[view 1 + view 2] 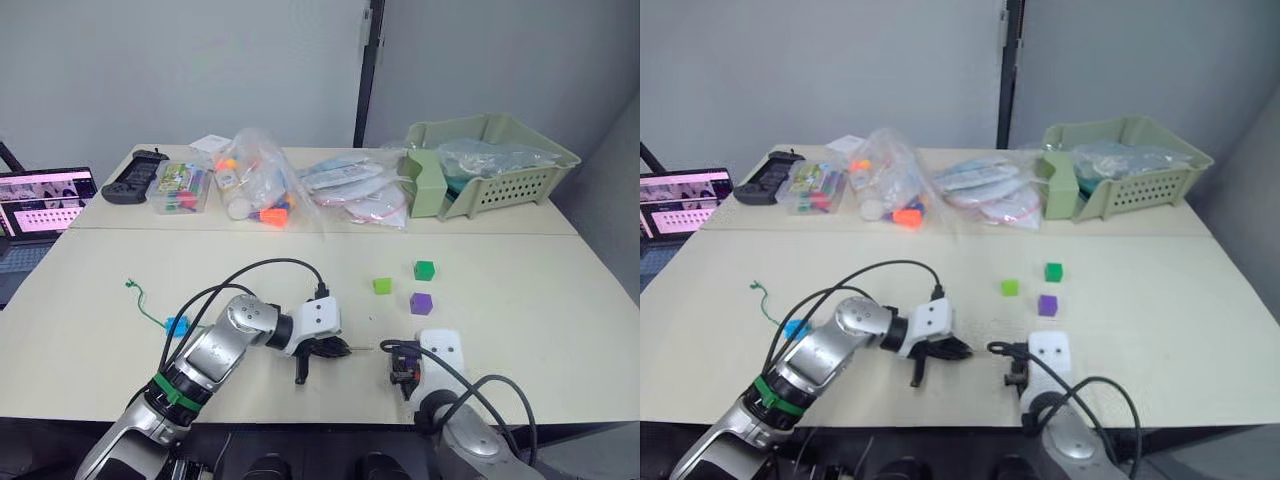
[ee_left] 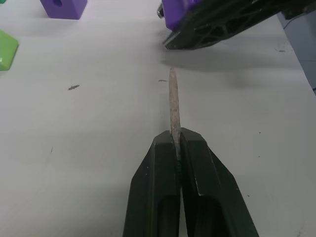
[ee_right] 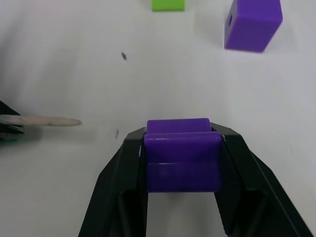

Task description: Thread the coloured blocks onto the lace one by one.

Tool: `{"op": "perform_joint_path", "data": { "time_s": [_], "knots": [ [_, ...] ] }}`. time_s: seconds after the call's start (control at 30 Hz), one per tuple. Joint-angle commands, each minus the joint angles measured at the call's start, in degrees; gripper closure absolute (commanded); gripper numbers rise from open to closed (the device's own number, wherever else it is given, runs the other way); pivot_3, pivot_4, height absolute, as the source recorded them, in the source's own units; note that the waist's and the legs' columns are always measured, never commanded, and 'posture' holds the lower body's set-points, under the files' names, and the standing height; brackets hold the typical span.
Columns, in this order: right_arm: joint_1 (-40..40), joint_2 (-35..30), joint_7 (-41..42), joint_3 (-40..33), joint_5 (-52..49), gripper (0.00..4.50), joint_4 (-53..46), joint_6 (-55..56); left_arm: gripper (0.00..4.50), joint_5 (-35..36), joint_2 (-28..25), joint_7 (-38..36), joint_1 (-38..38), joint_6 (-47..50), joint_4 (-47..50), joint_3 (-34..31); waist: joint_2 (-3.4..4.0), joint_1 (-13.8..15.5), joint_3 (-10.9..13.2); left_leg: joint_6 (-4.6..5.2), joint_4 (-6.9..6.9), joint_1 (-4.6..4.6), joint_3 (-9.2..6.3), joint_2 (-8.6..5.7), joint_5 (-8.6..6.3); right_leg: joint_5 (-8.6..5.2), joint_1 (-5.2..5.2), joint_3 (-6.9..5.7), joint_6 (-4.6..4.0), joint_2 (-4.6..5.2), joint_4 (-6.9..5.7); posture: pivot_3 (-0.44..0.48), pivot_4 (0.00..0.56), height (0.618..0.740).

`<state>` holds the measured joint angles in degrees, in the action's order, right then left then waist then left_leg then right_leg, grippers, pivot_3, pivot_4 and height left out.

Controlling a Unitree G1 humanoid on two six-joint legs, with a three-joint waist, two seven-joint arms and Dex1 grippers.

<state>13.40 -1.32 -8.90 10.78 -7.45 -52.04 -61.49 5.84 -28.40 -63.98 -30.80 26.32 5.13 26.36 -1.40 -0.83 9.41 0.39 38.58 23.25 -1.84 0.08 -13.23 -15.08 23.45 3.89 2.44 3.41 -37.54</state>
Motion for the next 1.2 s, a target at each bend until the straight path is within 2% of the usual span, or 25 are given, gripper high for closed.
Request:
{"op": "perform_joint_path", "data": {
  "time_s": [0.03, 0.13, 0.2, 0.33, 0.43, 0.63, 0.7, 0.73, 0.8, 0.93, 1.03, 1.2],
  "knots": [
    [1.22, 1.77, 0.75, 0.18, -1.26, 3.31, -0.81, -0.13, 4.50, 0.19, -0.15, -0.24, -0.54, -0.77, 0.98, -0.54, 0.00, 0.09, 0.00, 0.00, -0.02, 0.00, -0.01, 0.04, 0.00, -0.03, 0.00, -0.06, -0.05, -0.02, -0.01, 0.000, 0.150, 0.740],
    [1.28, 1.76, 1.72, -0.19, -1.50, 3.31, 0.07, 1.06, 4.50, 0.21, -0.09, -0.10, -0.55, -0.74, 0.99, -0.49, 0.00, 0.07, 0.00, 0.00, -0.11, -0.01, -0.01, 0.07, 0.00, -0.06, 0.02, -0.10, -0.10, -0.05, -0.01, 0.000, 0.150, 0.740],
    [1.27, 1.81, 2.26, -0.44, -1.48, 2.26, 0.18, 2.16, 4.50, 0.20, -0.09, -0.06, -0.54, -0.79, 0.95, -0.51, 0.00, 0.06, 0.00, 0.00, -0.16, -0.02, -0.01, 0.06, 0.00, -0.06, 0.02, -0.10, -0.10, -0.05, 0.00, 0.000, 0.150, 0.740],
    [0.45, -0.35, 4.54, -2.61, -1.53, 0.86, -1.67, 3.15, 4.50, 0.20, -0.13, -0.08, -0.52, -0.82, 0.97, -0.52, 0.00, 0.05, 0.00, 0.00, -0.18, 0.00, -0.02, 0.04, 0.00, -0.06, 0.03, -0.09, -0.10, -0.03, 0.03, 0.000, 0.150, 0.740],
    [-3.15, -7.47, 12.76, -8.00, -5.41, 0.03, -7.02, 1.63, 4.50, 0.26, -0.28, -0.13, -0.48, -0.71, 1.13, -0.61, -0.01, -0.10, 0.00, 0.00, -0.17, 0.00, 0.00, -0.01, 0.00, -0.06, 0.02, -0.03, -0.08, 0.01, 0.07, 0.000, 0.150, 0.740],
    [-8.62, -27.63, 40.69, -25.58, -28.38, 0.03, -6.48, 3.82, 4.50, 0.40, -0.45, -0.27, -0.36, -0.64, 1.38, -0.63, -0.04, -0.09, 0.02, 0.01, -0.13, -0.13, 0.10, -0.03, 0.00, 0.01, -0.32, -0.07, 0.04, 0.00, 0.37, 0.000, 0.150, 0.740],
    [-9.45, -33.68, 48.26, -28.25, -33.00, 0.03, -3.65, 5.06, 4.50, 0.45, -0.50, -0.33, -0.41, -0.61, 1.36, -0.62, -0.04, -0.07, 0.02, 0.01, -0.14, -0.09, 0.17, -0.02, -0.01, 0.01, -0.32, -0.11, 0.03, -0.01, 0.41, 0.000, 0.150, 0.740],
    [-11.47, -38.83, 55.59, -27.36, -33.35, 0.03, 0.79, 7.80, 4.50, 0.47, -0.64, -0.46, -0.39, -0.64, 1.46, -0.61, -0.06, -0.06, 0.03, 0.02, -0.15, -0.11, 0.22, -0.02, -0.01, 0.01, -0.33, -0.10, 0.03, -0.01, 0.42, 0.000, 0.150, 0.740],
    [-15.15, -45.75, 64.74, -23.58, -30.92, 0.03, 8.57, 13.58, 4.50, 0.48, -0.93, -0.69, -0.35, -0.70, 1.63, -0.63, -0.08, -0.16, 0.05, 0.02, -0.14, -0.10, 0.31, -0.04, -0.01, 0.02, -0.35, -0.10, 0.04, 0.00, 0.46, 0.000, 0.150, 0.740],
    [-20.42, -53.23, 76.28, -10.93, -17.61, 0.03, 24.43, 31.95, 4.50, 0.47, -1.65, -0.69, 0.08, -0.07, 2.62, -0.96, -0.10, -0.23, 0.06, 0.02, -0.12, -0.16, 0.43, -0.02, -0.01, 0.02, -0.39, -0.08, 0.06, -0.03, 0.49, 0.000, 0.150, 0.740],
    [-21.89, -54.76, 81.65, -5.79, -12.16, 0.03, 32.04, 41.90, 4.50, 0.51, -2.02, -0.44, 0.45, 0.38, 3.28, -1.16, -0.10, 0.16, 0.06, 0.02, -0.14, -0.04, 0.42, -0.04, -0.01, 0.01, -0.29, -0.09, 0.07, -0.02, 0.49, 0.000, 0.150, 0.740],
    [-27.19, -51.31, 83.70, -1.06, -6.65, 0.03, 45.14, 51.71, 4.50, 0.85, -2.67, 0.32, 1.35, 1.45, 4.90, -1.60, -0.12, 0.00, 0.07, 0.05, -0.09, -0.02, 0.37, -0.10, -0.03, 0.04, -0.28, 0.01, 0.11, 0.08, 0.49, 0.000, 0.150, 0.740]
  ]
}}
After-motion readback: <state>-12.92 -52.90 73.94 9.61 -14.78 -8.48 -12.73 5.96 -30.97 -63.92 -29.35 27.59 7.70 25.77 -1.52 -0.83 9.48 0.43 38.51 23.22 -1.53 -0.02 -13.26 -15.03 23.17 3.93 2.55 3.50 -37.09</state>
